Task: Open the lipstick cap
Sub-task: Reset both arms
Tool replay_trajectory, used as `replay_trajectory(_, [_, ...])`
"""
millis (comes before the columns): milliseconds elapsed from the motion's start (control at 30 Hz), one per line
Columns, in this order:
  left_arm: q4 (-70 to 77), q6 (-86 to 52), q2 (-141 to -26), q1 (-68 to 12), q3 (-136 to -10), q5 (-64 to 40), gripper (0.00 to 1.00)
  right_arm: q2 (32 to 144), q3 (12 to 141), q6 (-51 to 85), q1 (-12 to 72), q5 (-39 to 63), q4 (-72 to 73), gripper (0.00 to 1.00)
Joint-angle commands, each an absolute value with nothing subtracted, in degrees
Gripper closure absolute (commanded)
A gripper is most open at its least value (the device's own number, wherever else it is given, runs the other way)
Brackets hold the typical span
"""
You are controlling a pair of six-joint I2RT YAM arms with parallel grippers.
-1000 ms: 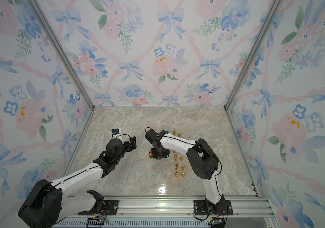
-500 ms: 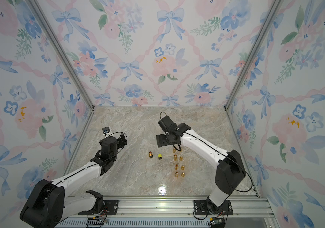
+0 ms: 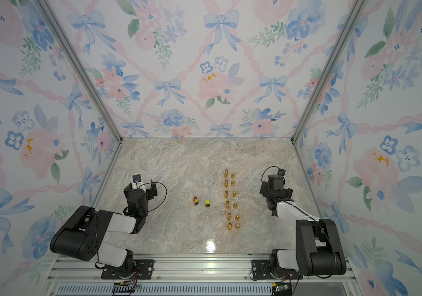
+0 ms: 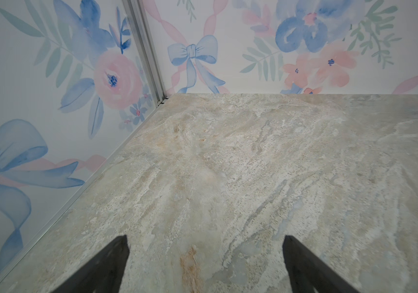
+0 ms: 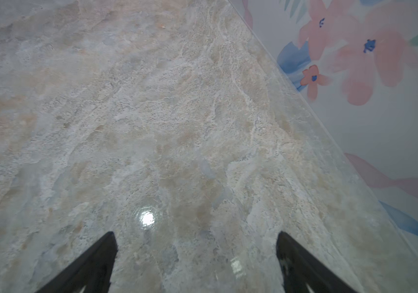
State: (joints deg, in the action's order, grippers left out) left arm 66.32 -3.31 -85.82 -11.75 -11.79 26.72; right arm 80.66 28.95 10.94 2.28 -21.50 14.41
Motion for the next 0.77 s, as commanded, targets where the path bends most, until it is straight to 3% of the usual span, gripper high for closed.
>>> replay_trajectory(0, [81.7,-0.2,-87.1,-10.0,-7.2,15.9,0.02,83.3,29.4,5.5,2.1,-18.4,34.7,0.01])
replay_trajectory(33, [85.7,0.1,-89.6,-10.1,-7.3,16.5,0.02,84.7,30.4,5.7,1.7,-17.1,33.7,0.01])
replay_trajectory(100, [80.0,-2.2,-88.7,-8.9,-9.7,17.8,0.02,86.3,29.3,3.1,2.7,-13.6,37.1,0.01])
replay_trajectory(267, [78.1,-4.8,-88.3,-7.3,-10.0,18.9,0.02,89.8,20.8,0.7,3.4,-9.6,56.4,0.01])
replay_trajectory(733, [77.5,-2.2,-88.7,-7.5,-10.7,13.8,0.02,89.3,21.4,0.0,4.0,-9.7,54.9,0.01])
